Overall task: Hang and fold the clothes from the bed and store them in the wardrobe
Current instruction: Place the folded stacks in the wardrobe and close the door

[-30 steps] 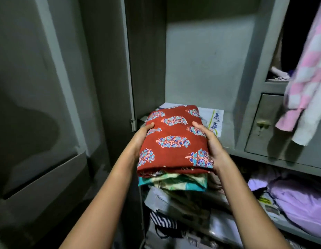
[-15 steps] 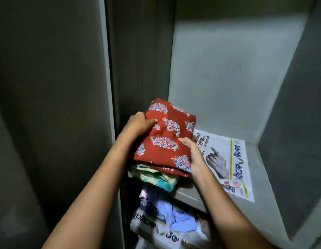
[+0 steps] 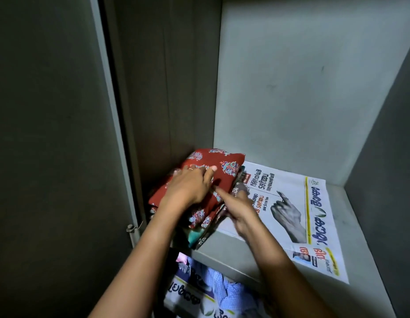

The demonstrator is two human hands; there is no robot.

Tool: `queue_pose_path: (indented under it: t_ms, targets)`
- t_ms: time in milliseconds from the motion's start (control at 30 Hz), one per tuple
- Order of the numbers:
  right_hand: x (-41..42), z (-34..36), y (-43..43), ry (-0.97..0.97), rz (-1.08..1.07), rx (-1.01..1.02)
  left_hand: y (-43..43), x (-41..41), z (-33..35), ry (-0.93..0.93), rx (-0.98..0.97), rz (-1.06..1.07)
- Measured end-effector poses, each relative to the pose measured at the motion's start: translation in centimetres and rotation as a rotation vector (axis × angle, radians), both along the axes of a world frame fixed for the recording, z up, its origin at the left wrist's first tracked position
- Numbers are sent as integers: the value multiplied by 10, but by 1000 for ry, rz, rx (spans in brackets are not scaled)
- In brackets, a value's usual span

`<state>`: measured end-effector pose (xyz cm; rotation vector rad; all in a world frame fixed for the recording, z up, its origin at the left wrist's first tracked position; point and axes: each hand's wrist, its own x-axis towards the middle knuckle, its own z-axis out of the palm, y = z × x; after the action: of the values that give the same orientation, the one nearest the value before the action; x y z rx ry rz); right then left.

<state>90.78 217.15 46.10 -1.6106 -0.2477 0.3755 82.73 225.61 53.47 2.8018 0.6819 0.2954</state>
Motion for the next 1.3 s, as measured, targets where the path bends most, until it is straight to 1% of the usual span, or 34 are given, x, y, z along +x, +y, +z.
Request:
queue_pose_path:
  t_ms: [33, 67, 100, 133, 167, 200, 233, 267, 300, 333, 433, 500, 533, 567, 633, 700, 767, 833, 867, 900, 967, 1067, 1167, 1300]
  targets:
    - [3, 4, -8, -189, -53, -217, -1, -1, -7, 24, 11, -5]
    - [6, 8, -14, -385, -128, -358, -3, -2, -13, 50, 27, -9]
    - [4, 15, -18, -596, -200, -403, -4, -2, -19, 64, 43, -6]
    - [2, 21, -17, -773, -210, -362, -4, -3, -24, 65, 60, 0]
    - [1, 27, -14, -885, -143, -311, -2, -4, -26, 56, 73, 8]
    - [1, 27, -8, -936, -14, -294, -1, -6, -29, 55, 78, 14]
    - [2, 25, -3, -948, 141, -342, -1, -8, -31, 63, 77, 17]
    - [4, 19, 0, -935, 268, -423, -1, -10, -32, 77, 71, 15]
    - [7, 13, 2, -914, 339, -495, -1, -11, -34, 96, 69, 7]
    - [10, 9, 3, -900, 356, -519, -1, -12, -37, 109, 63, 5]
    - [11, 3, 2, -886, 316, -466, 0, -12, -38, 92, 30, 9]
    - [10, 1, 3, -811, 297, -363, -4, -15, -37, 27, 40, 15]
    - [4, 3, 1, -740, 283, -293, -7, -17, -37, -36, 53, 13]
    - [0, 4, 1, -629, 269, -196, -10, -20, -37, -100, 57, 22]
    - [-14, 13, -10, -324, 226, 60, -20, -25, -35, -227, -20, 40]
    - [-31, 23, -32, -66, 187, 265, -36, -33, -31, -349, -186, 26]
    - [-51, 33, -58, 107, 166, 384, -55, -44, -23, -457, -392, -35]
    - [-75, 41, -84, 178, 129, 464, -75, -54, -16, -553, -674, -137]
    - [-91, 41, -103, 180, 81, 489, -91, -63, -14, -595, -846, -221]
    - [-103, 41, -112, 183, 47, 505, -100, -68, -13, -620, -1002, -251]
    - [-140, 37, -145, 158, -58, 499, -135, -91, -18, -603, -1260, -317]
    - [-191, 20, -199, 127, -216, 508, -189, -127, -32, -505, -1465, -418]
    - [-253, 7, -261, 56, -391, 487, -251, -171, -44, -358, -1563, -562]
    - [-354, -1, -355, -12, -692, 503, -354, -244, -51, -94, -1652, -786]
